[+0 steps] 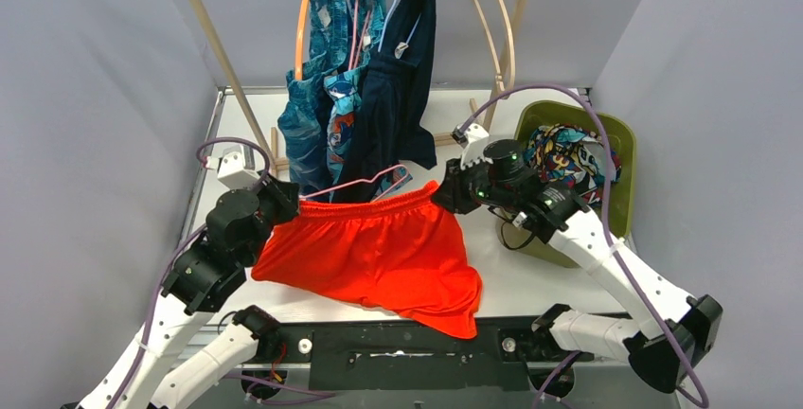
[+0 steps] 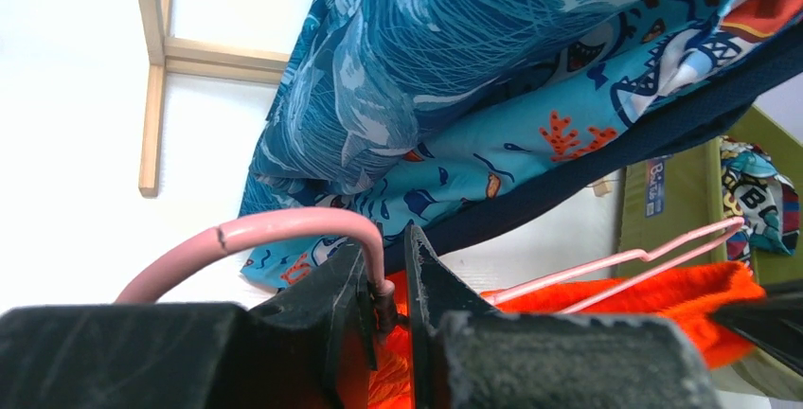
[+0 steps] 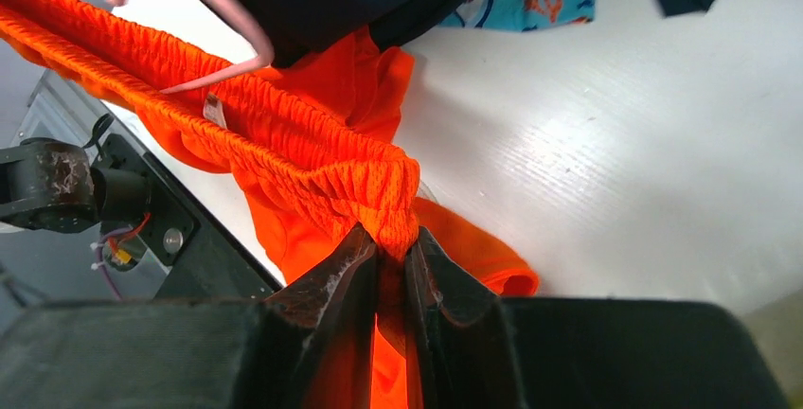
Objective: Remove the shorts from the hanger
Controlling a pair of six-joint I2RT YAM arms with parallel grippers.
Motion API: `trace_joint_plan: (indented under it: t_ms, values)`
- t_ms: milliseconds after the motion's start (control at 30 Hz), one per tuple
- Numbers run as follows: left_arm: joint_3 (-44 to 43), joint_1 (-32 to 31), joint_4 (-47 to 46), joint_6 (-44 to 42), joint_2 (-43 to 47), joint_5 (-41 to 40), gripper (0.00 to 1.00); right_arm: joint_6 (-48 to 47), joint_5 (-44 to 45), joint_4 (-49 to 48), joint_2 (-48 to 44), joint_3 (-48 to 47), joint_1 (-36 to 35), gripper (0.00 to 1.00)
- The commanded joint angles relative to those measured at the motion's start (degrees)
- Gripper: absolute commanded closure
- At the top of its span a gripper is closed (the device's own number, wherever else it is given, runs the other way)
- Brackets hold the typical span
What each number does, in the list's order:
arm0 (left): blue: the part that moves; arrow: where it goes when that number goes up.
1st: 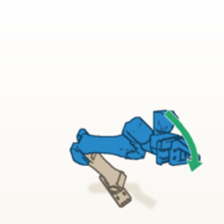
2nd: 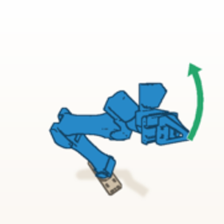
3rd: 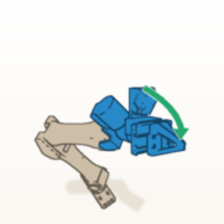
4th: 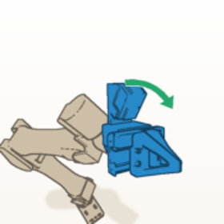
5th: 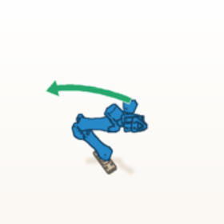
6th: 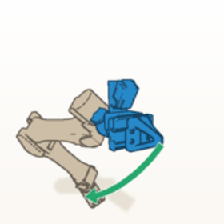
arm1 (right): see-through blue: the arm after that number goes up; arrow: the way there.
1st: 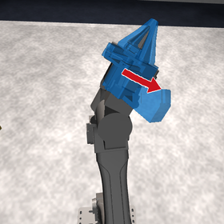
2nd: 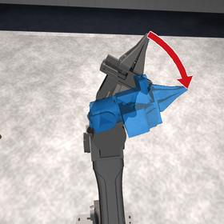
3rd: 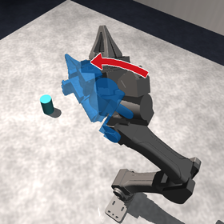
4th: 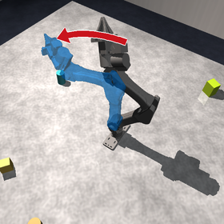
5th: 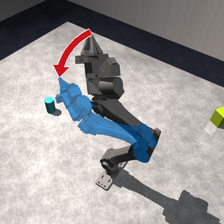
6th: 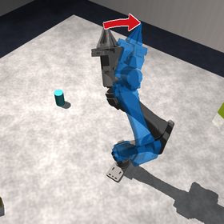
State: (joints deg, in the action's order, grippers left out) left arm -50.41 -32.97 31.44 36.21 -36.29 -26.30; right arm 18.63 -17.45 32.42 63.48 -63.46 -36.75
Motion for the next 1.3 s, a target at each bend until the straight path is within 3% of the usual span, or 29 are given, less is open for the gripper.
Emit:
trace_joint_plan:
  t_ms: [0, 200, 333, 533, 733, 900, 1167, 1267]
  values:
    - [-1.78, 0.66, -4.73, -4.12, 0.91, 2.15, 1.00, 4.38, -6.73, -7.49, 3.53, 1.97, 0.94, 0.84]
    - [-2.30, 0.64, -4.72, -5.62, -0.80, 7.58, 1.00, 2.35, -10.36, -8.72, 3.08, 0.01, -0.07, 0.59]
    - [-2.24, 0.63, -4.36, -6.16, -1.28, 8.74, 1.00, -0.42, -8.48, -6.05, -1.15, -0.64, -0.10, 0.28]
    - [-1.82, 0.63, -5.94, -7.26, -2.94, 13.66, 1.00, -1.85, -8.58, -9.40, -5.54, 3.23, -0.96, 0.20]
    - [-2.22, 0.63, -6.32, -8.58, -4.27, 17.96, 1.00, -5.90, -13.32, -8.91, -2.36, 2.34, -3.09, 0.27]
    - [-1.73, 0.57, -6.44, -9.07, -3.80, 19.05, 1.00, -9.36, -13.63, -6.72, 0.61, 1.06, -5.95, 0.39]
    - [-1.28, 0.63, -6.09, -9.87, -3.74, 20.44, 1.00, -10.49, -12.80, -7.34, 1.32, 1.74, -6.15, 0.68]
    - [-1.12, 0.63, -5.63, -10.35, -3.50, 20.48, 1.00, -10.42, -15.02, -7.53, 1.12, 2.02, -6.14, 0.85]
